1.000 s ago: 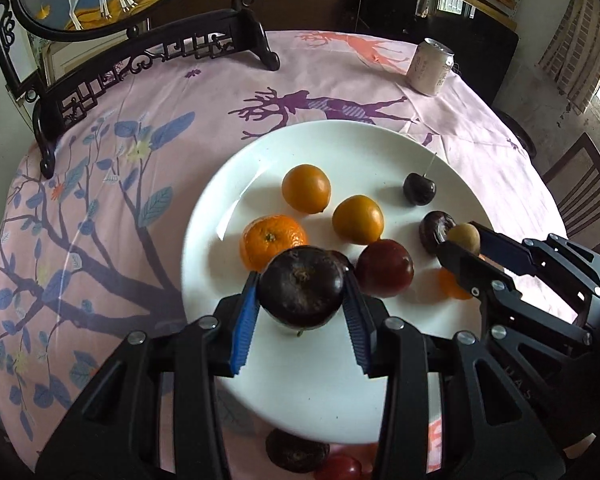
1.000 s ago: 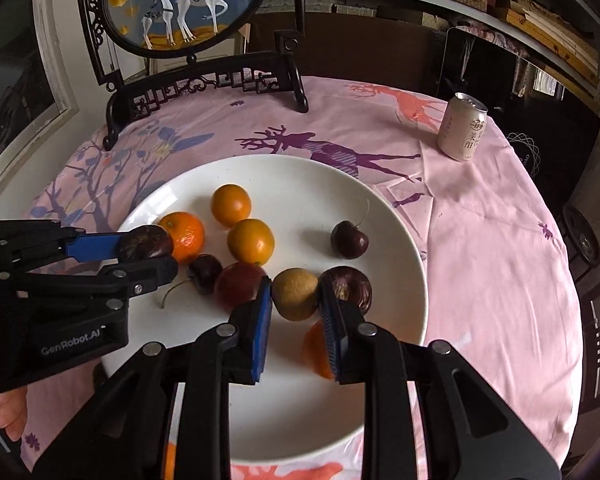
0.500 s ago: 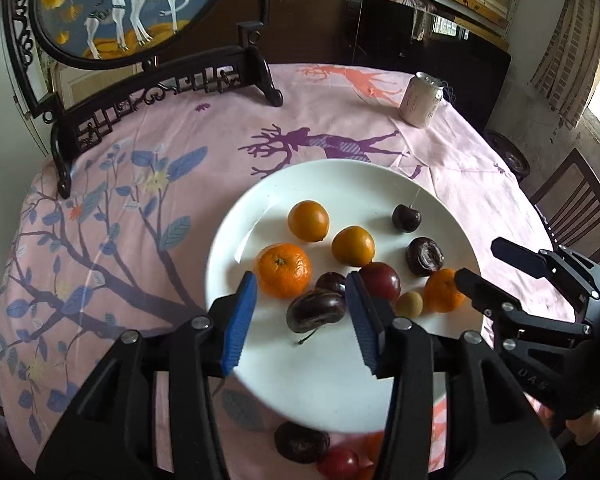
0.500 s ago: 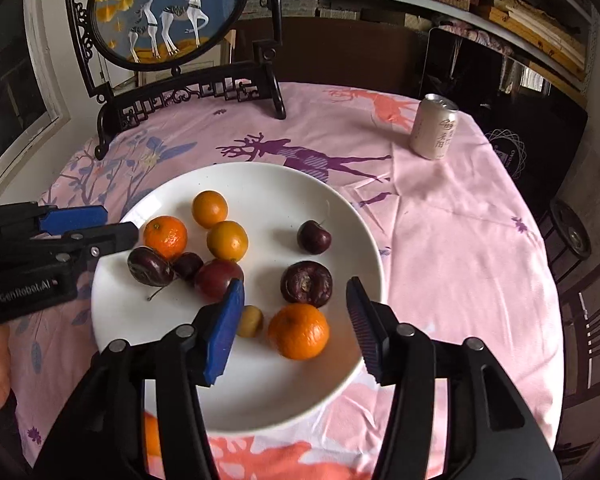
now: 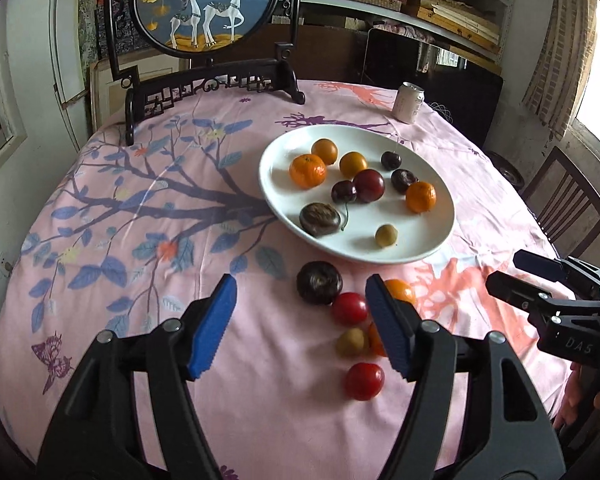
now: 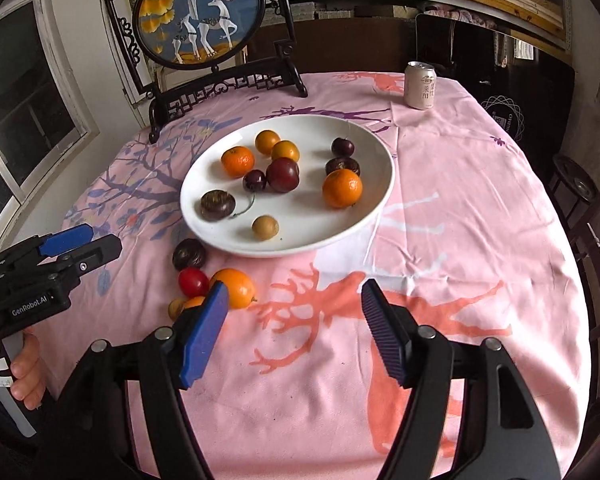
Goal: Organize fruits
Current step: 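Grasp an orange with the right tool while the left tool grasps a red plum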
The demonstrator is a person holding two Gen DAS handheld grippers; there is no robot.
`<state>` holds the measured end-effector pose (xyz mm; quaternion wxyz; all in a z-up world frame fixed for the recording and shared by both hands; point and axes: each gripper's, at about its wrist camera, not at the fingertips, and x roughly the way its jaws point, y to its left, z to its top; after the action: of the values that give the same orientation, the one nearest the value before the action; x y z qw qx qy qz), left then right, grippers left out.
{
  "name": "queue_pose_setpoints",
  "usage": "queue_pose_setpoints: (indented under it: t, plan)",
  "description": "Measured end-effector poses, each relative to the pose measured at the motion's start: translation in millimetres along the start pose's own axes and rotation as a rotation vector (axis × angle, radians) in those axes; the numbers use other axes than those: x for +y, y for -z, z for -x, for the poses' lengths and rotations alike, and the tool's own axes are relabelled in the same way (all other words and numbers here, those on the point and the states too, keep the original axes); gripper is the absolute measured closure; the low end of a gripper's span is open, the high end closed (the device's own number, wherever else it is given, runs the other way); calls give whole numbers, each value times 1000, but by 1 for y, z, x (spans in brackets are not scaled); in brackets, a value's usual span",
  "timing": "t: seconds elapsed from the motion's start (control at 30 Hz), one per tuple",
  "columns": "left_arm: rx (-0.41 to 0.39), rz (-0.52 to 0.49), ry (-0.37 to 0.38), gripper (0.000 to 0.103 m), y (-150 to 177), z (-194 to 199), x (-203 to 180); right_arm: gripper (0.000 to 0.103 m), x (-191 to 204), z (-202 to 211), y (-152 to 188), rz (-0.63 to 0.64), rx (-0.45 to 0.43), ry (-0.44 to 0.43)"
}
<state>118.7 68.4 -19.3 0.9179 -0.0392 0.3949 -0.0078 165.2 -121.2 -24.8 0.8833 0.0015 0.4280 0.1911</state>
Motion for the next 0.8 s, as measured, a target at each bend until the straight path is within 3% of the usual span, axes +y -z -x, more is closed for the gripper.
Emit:
queue_pose_setpoints:
  t: [0.27,0.53,0.57,0.63,0.8]
  plan:
    - [30,40,-49,29,33,6,30,34,30,-35,23,49,100,-26]
    - [79,23,-16,29,63,6,33,34,66,-52,25,90,122,-112]
    - [85,21,-14,29,65,6,33,37,70,-54,25,96,112,-113]
    - [95,21,-10,29,67,5,34,53,72,-63,23,101,123,-114]
    - [88,21,-15,29,68,9,33,64,67,-72,18,83,123,-132]
